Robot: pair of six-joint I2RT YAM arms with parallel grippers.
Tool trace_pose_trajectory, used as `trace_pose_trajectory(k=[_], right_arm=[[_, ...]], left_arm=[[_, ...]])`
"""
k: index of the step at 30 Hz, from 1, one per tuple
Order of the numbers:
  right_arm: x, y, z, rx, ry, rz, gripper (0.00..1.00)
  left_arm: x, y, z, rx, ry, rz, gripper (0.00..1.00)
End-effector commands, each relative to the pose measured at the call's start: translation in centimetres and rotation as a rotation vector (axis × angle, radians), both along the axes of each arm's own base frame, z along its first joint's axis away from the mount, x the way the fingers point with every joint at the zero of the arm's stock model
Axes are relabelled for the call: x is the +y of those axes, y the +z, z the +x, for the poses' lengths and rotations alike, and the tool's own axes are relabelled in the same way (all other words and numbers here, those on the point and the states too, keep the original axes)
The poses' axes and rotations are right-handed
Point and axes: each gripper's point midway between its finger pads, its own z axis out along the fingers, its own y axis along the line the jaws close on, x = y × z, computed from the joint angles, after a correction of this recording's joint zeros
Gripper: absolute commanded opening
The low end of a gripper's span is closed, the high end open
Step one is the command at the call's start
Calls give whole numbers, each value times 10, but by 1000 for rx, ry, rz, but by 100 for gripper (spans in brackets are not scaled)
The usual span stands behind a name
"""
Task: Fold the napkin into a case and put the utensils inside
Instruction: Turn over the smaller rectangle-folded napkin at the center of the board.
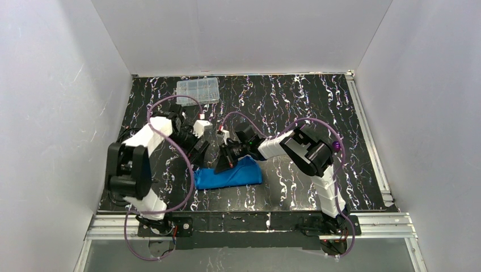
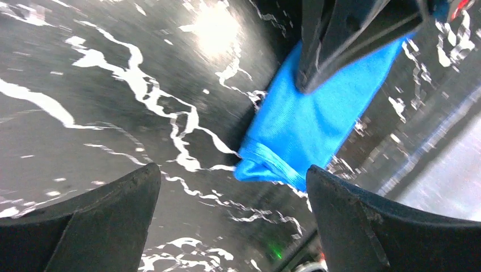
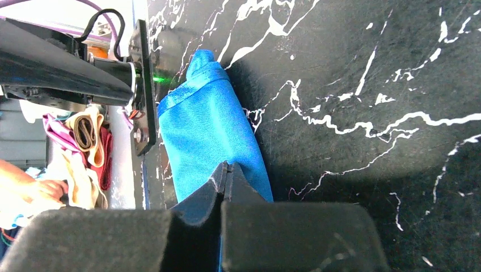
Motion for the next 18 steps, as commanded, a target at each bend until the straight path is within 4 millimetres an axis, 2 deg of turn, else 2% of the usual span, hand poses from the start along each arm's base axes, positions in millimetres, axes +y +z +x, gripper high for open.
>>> trace_pose_trajectory(k=[1,5,8,10,14,18], right_arm=[[0,-17,-1,0,-20,-36,1],[3,-16,1,1,-44,-3,1],[11,-2,6,-4,-57,40,1],[16,10,9,-6,-53,77,1],[21,32,8,16,-28,137,1],[18,50,9,39,-37,176,1]], left_arm=[[6,21,25,-283,45,3,99],[2,30,16,-236,49,-22,98],[-5,40,9,-272,-23,-85,99],[-15,44,-4,-309,-128,-148,98],[-29,27,-29,-339,-358,-171,98],[-32,8,-35,-373,-499,-154,98]])
